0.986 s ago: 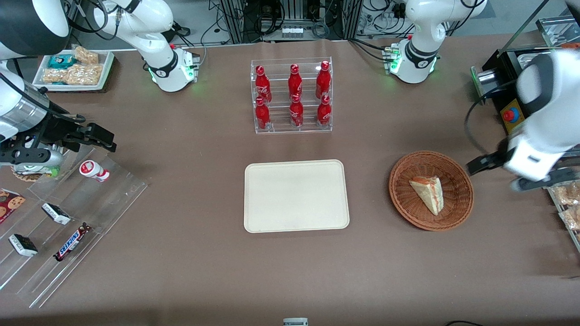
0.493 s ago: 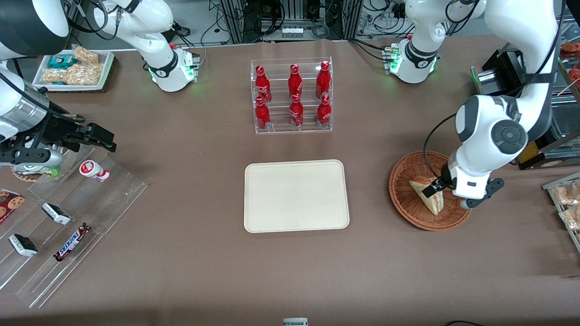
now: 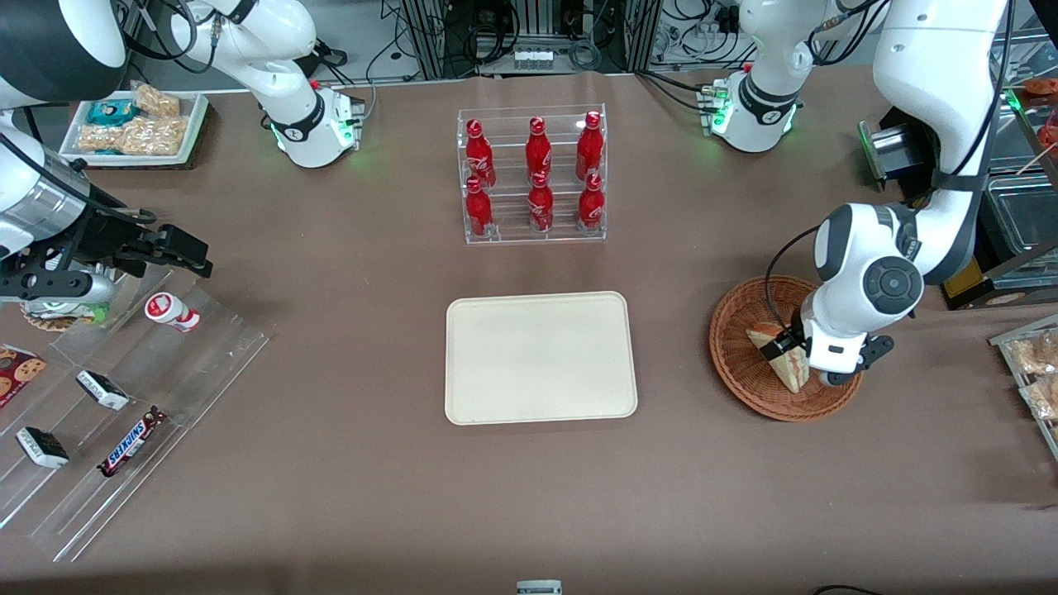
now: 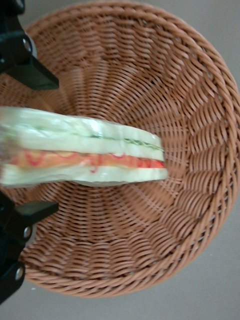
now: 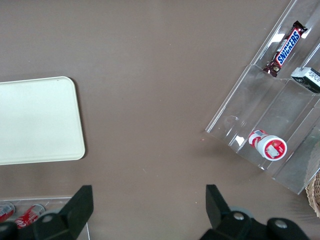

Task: Place sandwich from basket to tray
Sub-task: 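Close the left gripper on the triangular sandwich, then lift the sandwich and carry it over the cream tray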

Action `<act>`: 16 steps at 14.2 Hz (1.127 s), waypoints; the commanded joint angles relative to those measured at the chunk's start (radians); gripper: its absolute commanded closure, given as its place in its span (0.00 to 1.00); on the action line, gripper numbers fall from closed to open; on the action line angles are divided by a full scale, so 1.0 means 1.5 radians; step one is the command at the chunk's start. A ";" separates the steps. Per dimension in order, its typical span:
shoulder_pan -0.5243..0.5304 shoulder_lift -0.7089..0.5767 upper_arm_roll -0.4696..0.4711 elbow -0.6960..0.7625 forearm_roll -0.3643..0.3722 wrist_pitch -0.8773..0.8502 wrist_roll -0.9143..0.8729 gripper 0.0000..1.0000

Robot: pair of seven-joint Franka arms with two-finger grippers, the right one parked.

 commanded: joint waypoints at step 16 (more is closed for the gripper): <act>-0.260 0.121 -0.080 0.376 0.033 -0.228 -0.003 1.00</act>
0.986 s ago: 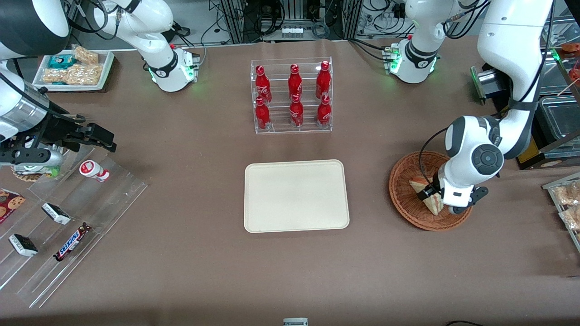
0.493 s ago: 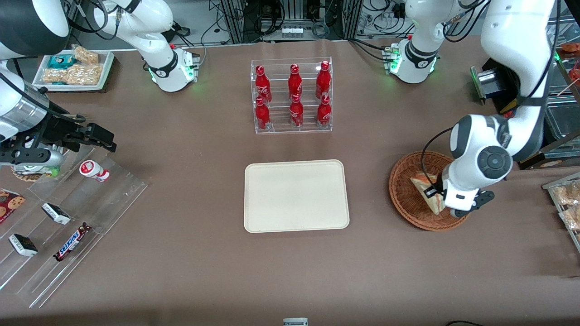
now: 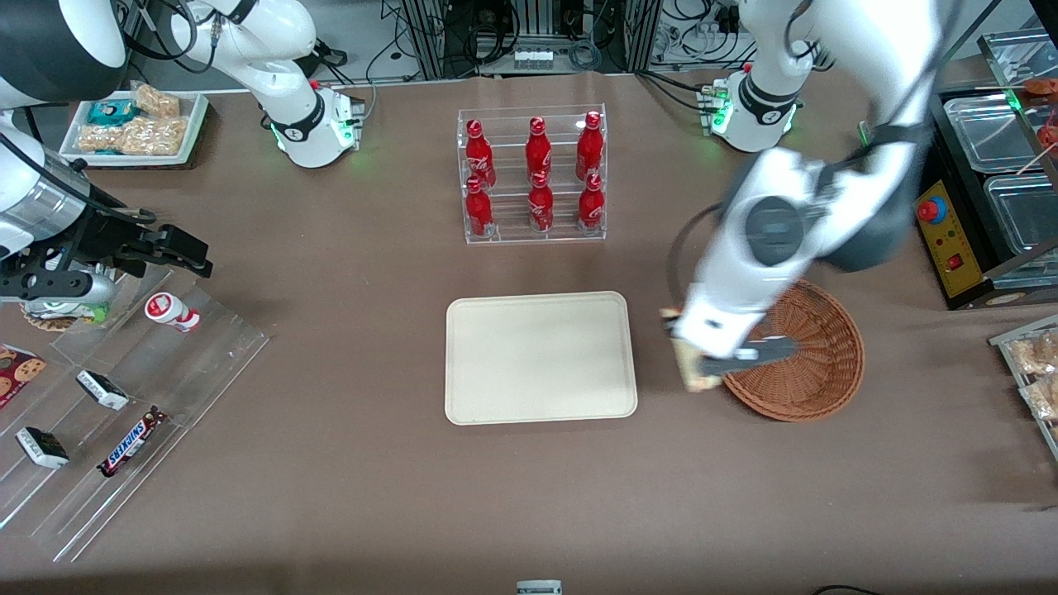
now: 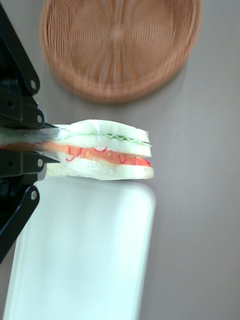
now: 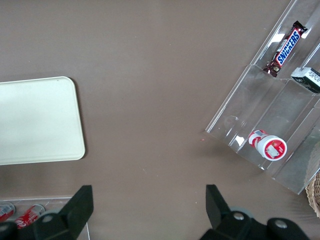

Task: Place sandwich from basket to tray
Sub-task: 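Lift the sandwich and carry it over the cream tray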

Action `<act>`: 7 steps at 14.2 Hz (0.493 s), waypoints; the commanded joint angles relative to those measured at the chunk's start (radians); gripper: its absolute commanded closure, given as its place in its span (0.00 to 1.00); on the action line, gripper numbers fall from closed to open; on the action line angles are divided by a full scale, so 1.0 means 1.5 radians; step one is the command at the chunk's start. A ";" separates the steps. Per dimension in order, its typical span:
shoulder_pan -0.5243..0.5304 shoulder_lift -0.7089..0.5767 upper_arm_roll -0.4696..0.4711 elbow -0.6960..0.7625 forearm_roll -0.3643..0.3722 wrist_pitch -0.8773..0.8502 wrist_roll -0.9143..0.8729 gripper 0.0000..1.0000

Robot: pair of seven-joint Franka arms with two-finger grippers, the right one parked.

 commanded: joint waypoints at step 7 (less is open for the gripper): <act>-0.146 0.189 0.011 0.079 0.107 0.197 -0.027 0.95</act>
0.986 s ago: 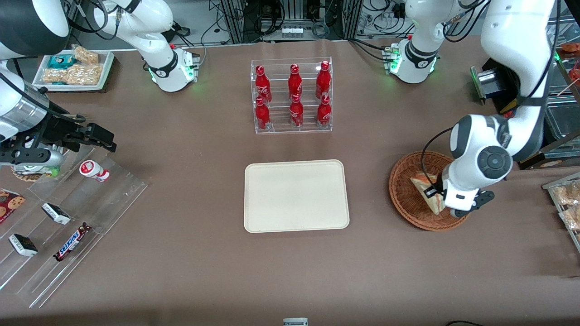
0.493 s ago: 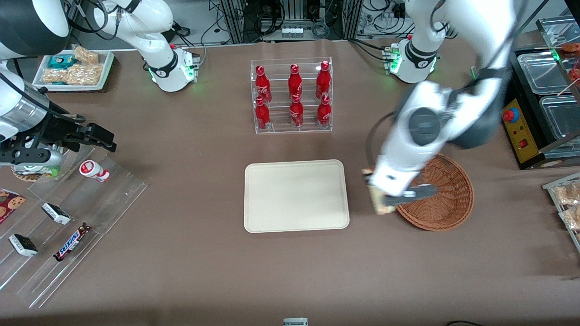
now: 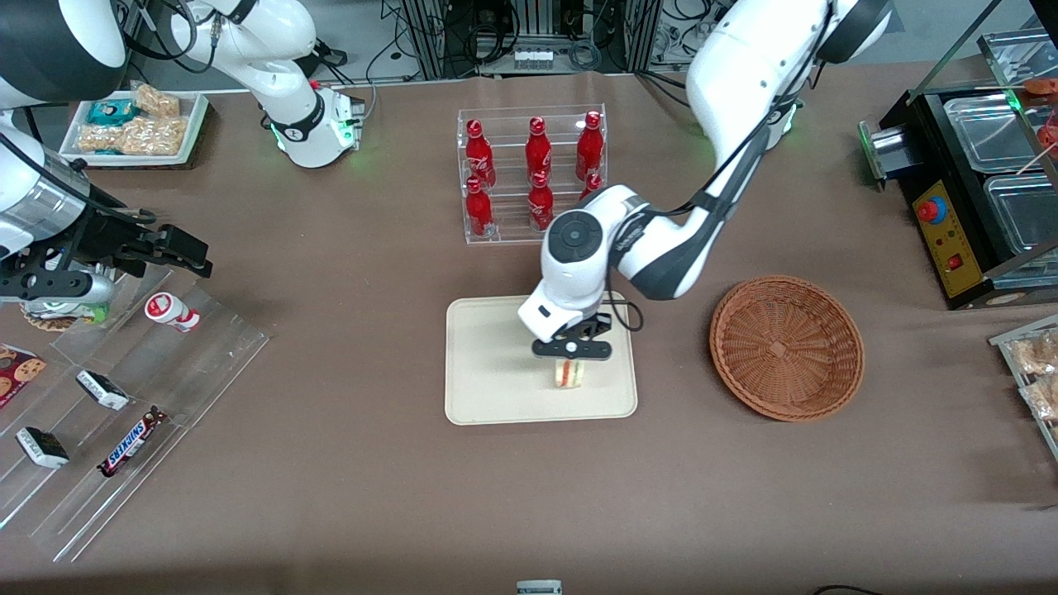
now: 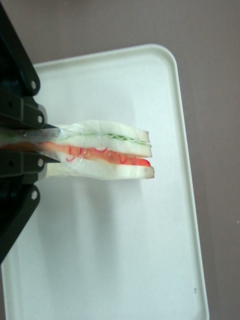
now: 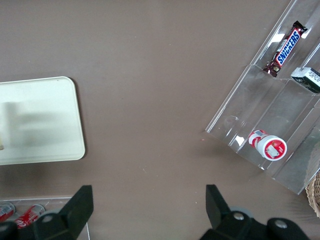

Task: Place sandwich from basket to tray
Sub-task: 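Lift the sandwich and carry it over the cream tray, then lower the sandwich onto the tray and open the left gripper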

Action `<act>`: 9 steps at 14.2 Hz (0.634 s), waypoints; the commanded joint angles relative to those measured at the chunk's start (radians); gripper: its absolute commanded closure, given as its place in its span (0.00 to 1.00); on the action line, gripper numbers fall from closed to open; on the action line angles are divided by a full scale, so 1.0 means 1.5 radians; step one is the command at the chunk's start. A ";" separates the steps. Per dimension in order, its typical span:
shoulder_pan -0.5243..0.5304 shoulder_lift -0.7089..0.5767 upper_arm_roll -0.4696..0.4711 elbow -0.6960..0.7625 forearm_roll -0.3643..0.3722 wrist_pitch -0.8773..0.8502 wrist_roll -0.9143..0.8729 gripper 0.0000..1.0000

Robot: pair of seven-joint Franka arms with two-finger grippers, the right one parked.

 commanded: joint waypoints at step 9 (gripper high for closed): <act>-0.002 -0.006 0.025 0.033 0.023 0.027 -0.023 0.00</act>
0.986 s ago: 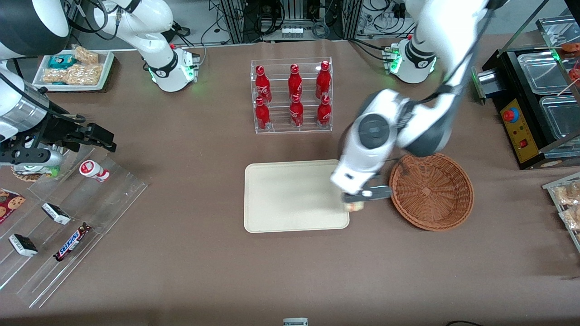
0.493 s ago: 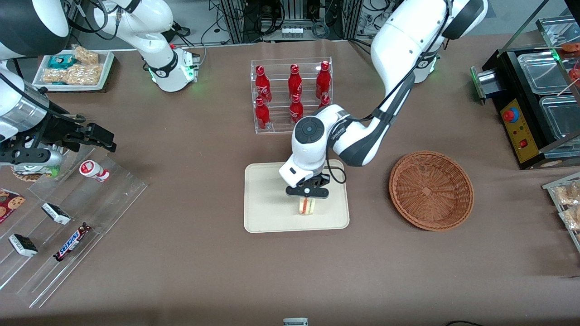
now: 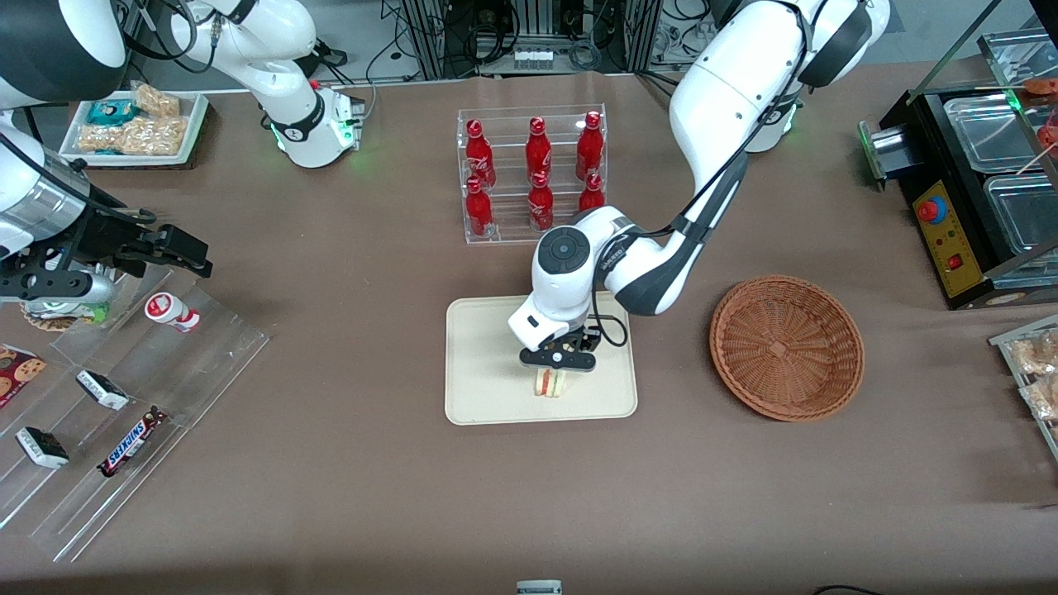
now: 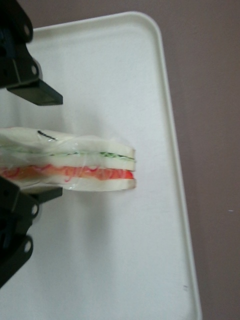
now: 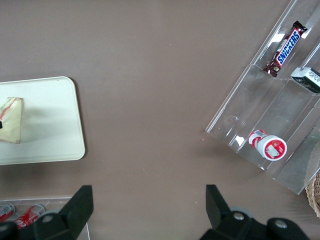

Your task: Place sandwich from basket to tray

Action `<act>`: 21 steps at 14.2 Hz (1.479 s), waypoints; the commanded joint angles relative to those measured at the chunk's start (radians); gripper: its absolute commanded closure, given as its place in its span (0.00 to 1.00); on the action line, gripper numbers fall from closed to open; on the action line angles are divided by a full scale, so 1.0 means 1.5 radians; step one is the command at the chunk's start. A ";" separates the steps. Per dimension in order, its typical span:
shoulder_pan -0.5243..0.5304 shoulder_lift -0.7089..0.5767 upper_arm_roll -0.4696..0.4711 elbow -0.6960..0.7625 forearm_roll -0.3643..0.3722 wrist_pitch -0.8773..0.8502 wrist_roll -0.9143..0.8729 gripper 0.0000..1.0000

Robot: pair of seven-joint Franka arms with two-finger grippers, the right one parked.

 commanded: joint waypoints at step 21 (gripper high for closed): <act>0.443 -0.600 0.027 -0.264 -0.208 -0.388 0.386 0.00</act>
